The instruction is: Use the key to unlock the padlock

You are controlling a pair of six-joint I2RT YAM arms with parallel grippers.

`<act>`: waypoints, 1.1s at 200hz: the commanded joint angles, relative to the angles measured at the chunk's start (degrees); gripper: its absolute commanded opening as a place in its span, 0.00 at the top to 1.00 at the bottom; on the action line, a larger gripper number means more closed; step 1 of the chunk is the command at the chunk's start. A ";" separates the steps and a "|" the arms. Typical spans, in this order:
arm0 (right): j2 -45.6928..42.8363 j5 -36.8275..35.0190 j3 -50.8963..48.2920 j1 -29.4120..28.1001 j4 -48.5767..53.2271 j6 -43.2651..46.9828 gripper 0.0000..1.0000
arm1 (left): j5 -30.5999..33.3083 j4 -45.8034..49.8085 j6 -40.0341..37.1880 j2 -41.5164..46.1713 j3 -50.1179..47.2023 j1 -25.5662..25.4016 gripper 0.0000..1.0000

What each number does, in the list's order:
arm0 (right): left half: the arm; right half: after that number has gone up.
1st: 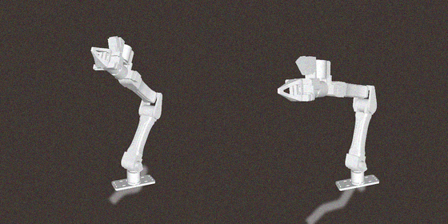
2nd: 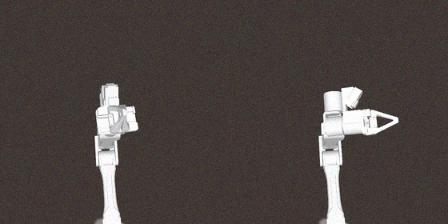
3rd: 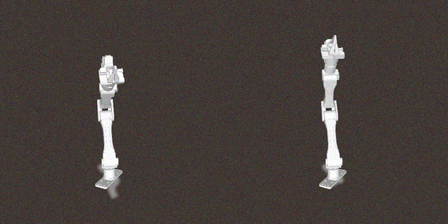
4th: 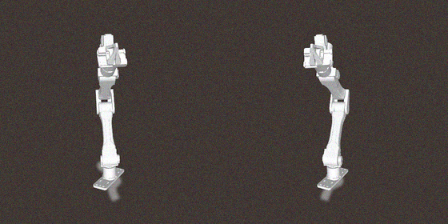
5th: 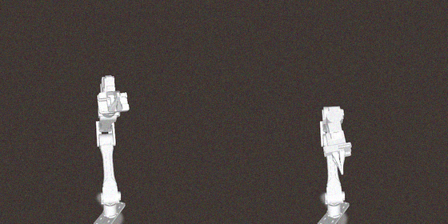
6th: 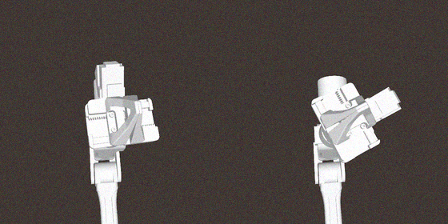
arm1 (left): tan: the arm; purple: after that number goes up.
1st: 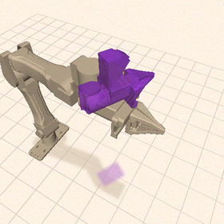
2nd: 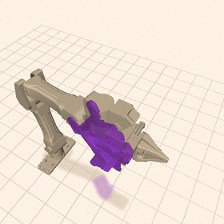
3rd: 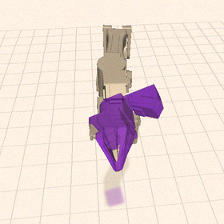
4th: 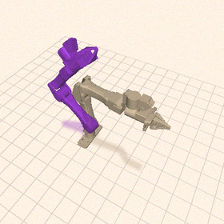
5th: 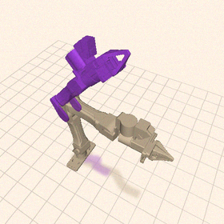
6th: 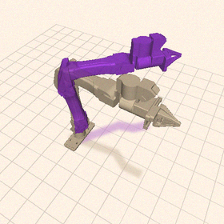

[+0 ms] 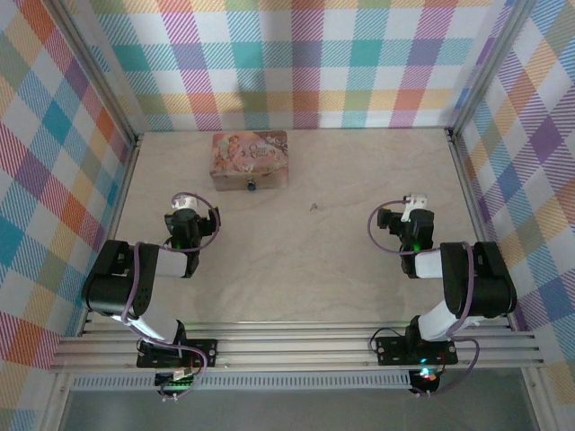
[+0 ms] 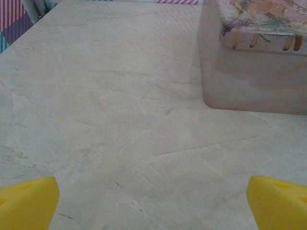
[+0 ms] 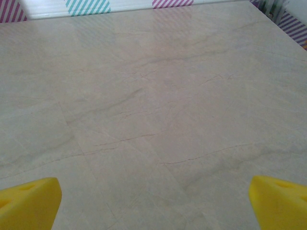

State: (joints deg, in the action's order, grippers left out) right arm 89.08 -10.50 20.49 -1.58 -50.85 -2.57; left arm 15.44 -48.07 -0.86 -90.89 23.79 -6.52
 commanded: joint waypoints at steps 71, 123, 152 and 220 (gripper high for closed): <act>-3.03 1.72 1.92 -0.39 2.48 0.26 0.00 | -1.91 20.52 0.71 6.12 9.04 0.90 0.00; -10.93 1.24 13.68 -0.51 28.85 -1.77 0.00 | -6.59 48.34 6.76 5.43 26.90 1.77 0.00; -8.09 5.33 23.50 -0.54 44.95 -13.67 0.00 | -11.55 61.07 9.71 -2.93 41.36 1.84 0.03; 9.27 15.97 48.24 -2.43 74.84 -22.37 0.01 | -29.00 77.02 19.73 -25.18 69.52 3.71 0.15</act>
State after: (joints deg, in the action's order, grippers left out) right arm 94.06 0.12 62.30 -2.72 8.86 -21.65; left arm -4.54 19.31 13.41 -111.63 87.46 -4.27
